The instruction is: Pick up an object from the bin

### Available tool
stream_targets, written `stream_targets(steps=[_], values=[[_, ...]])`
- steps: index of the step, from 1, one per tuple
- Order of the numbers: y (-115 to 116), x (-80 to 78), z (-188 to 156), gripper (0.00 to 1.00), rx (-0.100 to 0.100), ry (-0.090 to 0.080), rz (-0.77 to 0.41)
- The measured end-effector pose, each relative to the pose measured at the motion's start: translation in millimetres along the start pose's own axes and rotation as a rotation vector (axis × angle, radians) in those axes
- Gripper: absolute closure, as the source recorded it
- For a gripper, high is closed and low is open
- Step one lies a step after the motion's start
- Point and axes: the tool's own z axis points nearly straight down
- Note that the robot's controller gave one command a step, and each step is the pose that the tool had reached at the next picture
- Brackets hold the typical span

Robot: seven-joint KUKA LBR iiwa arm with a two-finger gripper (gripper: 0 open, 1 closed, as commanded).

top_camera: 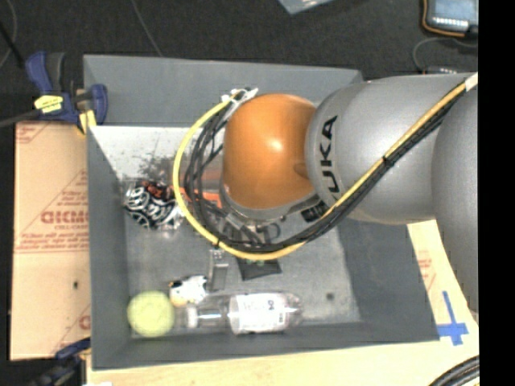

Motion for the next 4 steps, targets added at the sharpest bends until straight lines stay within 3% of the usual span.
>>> stream_targets(steps=[1,2,3,4], values=[[-0.8,-1.5,-4.2,0.00,-0.001,-0.007,0.004],[4.2,-3.7,37.7,0.00,-0.002,-0.013,-0.048],[26.0,6.3,97.3,0.00,-0.001,-0.012,-0.200],[-12.7,11.5,125.2,1.00,-0.001,-0.015,-0.308]])
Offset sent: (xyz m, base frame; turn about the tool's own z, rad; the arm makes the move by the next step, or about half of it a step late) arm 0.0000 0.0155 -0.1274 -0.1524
